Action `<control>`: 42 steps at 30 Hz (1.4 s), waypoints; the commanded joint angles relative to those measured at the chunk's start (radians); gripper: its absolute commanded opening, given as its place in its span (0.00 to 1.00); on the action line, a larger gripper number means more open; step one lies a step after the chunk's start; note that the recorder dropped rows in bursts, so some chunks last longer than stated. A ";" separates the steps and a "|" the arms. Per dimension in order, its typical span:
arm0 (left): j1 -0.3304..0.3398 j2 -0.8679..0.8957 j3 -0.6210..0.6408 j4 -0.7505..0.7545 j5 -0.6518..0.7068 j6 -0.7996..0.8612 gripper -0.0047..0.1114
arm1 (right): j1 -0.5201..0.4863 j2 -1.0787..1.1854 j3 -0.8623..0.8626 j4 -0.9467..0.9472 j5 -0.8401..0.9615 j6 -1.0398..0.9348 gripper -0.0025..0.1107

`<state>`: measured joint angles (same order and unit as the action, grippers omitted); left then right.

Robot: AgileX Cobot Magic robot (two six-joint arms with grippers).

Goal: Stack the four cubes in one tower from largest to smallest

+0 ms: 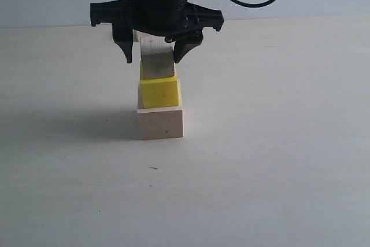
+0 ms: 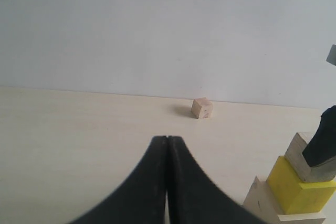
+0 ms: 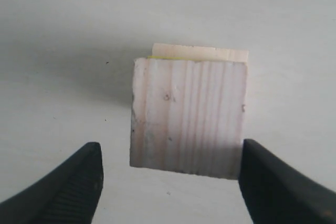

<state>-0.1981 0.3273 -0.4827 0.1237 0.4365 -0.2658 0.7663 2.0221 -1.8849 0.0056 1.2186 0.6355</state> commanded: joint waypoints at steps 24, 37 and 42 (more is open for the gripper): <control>0.000 -0.005 0.006 -0.007 -0.006 0.004 0.04 | 0.002 -0.122 -0.010 -0.013 0.002 -0.061 0.63; 0.000 -0.005 0.006 -0.010 0.036 0.015 0.04 | 0.002 -0.343 0.227 -0.379 -0.065 -0.199 0.02; -0.002 0.048 0.006 -0.024 -0.059 0.027 0.04 | 0.002 -0.604 0.643 -0.346 -0.225 -0.173 0.02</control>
<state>-0.1981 0.3414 -0.4827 0.1185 0.4416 -0.2434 0.7691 1.5075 -1.3693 -0.3485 1.0760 0.4416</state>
